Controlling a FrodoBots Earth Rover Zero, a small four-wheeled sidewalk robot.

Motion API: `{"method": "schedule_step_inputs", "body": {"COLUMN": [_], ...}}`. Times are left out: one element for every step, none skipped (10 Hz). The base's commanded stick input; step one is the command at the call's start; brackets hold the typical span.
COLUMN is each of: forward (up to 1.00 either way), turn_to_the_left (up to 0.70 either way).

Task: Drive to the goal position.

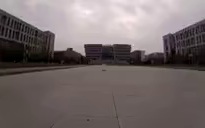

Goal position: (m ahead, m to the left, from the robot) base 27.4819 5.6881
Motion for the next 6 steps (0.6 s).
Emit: {"method": "schedule_step_inputs", "body": {"forward": [1.00,1.00,1.00,1.00,1.00,1.00], "turn_to_the_left": [0.00,0.00,0.00,0.00,0.00,0.00]}}
